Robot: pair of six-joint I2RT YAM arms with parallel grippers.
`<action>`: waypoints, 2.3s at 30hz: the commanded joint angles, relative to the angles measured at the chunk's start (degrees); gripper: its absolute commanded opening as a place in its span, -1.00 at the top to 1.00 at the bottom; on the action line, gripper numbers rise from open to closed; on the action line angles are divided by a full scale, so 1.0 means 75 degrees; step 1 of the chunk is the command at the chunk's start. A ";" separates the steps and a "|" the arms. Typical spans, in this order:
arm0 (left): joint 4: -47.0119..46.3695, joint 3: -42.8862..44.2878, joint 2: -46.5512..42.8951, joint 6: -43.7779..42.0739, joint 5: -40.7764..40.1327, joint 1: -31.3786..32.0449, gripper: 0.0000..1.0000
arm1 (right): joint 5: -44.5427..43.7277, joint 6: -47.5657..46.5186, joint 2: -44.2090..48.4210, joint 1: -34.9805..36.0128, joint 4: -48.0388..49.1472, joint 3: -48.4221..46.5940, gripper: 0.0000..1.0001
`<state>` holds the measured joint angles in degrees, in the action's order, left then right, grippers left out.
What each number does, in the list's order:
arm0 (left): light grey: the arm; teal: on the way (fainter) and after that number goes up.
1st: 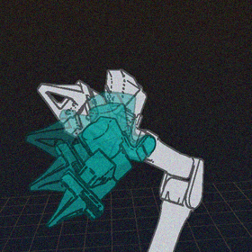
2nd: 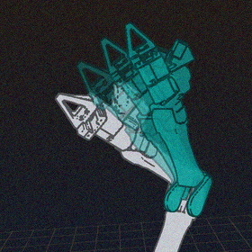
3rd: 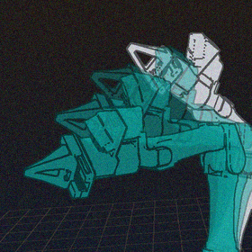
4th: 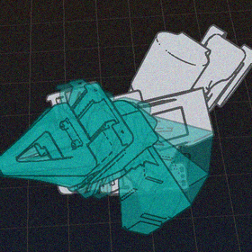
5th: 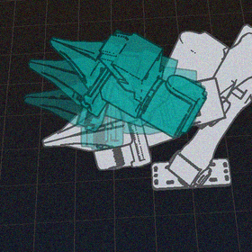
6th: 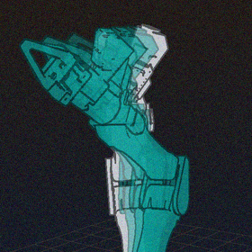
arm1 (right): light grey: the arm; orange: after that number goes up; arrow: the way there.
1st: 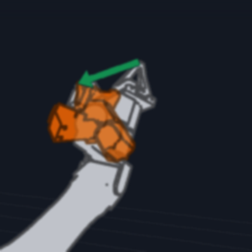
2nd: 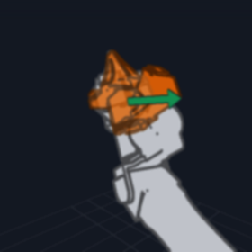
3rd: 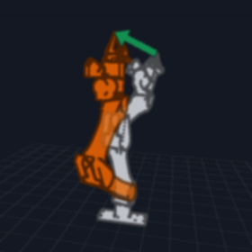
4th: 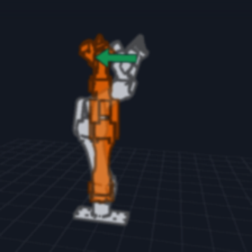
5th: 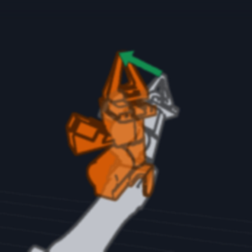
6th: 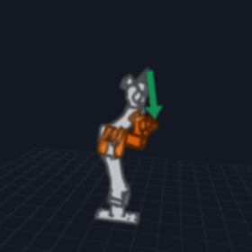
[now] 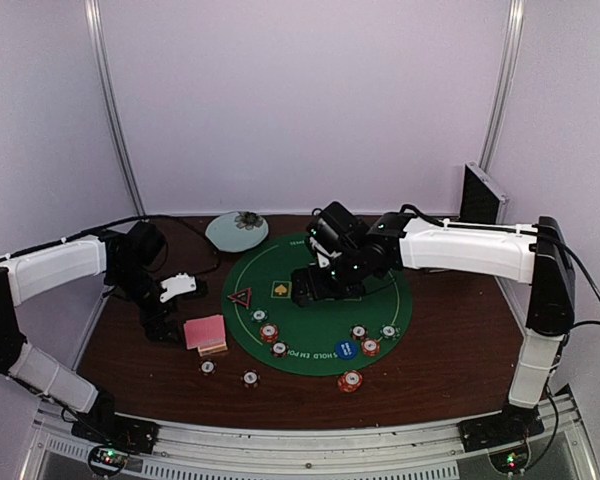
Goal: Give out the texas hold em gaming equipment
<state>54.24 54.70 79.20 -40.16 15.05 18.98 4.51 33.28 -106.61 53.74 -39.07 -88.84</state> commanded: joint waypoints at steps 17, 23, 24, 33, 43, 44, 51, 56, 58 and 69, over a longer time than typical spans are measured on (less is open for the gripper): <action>-0.0997 -0.0192 0.0731 0.0103 -0.0575 0.0328 -0.95 | -0.0094 0.0203 0.0213 0.0215 0.0121 0.0053 -0.99; -0.1033 -0.0191 0.0840 -0.0125 -0.0556 0.0340 -0.95 | -0.0154 0.0227 0.0228 0.0230 0.0098 0.0067 -0.99; -0.1027 -0.0197 0.0851 -0.0171 -0.0543 0.0346 -0.95 | -0.0138 0.0227 0.0243 0.0242 0.0098 0.0068 -0.99; -0.1030 -0.0316 0.0847 -0.0887 -0.0410 0.0372 -0.95 | -0.0085 0.0268 0.0236 0.0253 0.0098 0.0067 -0.99; -0.1044 -0.0039 0.1220 -0.1077 -0.0445 0.0387 -0.95 | 0.0015 0.0313 0.0175 0.0300 0.0113 0.0079 -0.99; -0.1041 -0.0033 0.1241 -0.1103 -0.0446 0.0397 -0.95 | 0.0025 0.0310 0.0175 0.0300 0.0111 0.0076 -0.99; -0.1051 0.0105 0.1395 -0.1149 -0.0504 0.0443 -0.95 | 0.0032 0.0299 0.0173 0.0321 0.0059 0.0079 -0.99; -0.1055 0.0187 0.1502 -0.1178 -0.0600 0.0466 -0.95 | 0.0052 0.0292 0.0172 0.0342 0.0044 0.0090 -0.99; -0.1047 0.0207 0.1510 -0.1184 -0.0613 0.0469 -0.95 | 0.0047 0.0293 0.0175 0.0336 0.0046 0.0097 -0.99; -0.1040 0.0207 0.1659 -0.1277 -0.0559 0.0516 -0.95 | 0.0044 0.0286 0.0187 0.0336 0.0018 0.0109 -0.99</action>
<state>47.35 54.87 90.63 -48.53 10.63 22.24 5.08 34.96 -106.61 56.01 -38.76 -88.82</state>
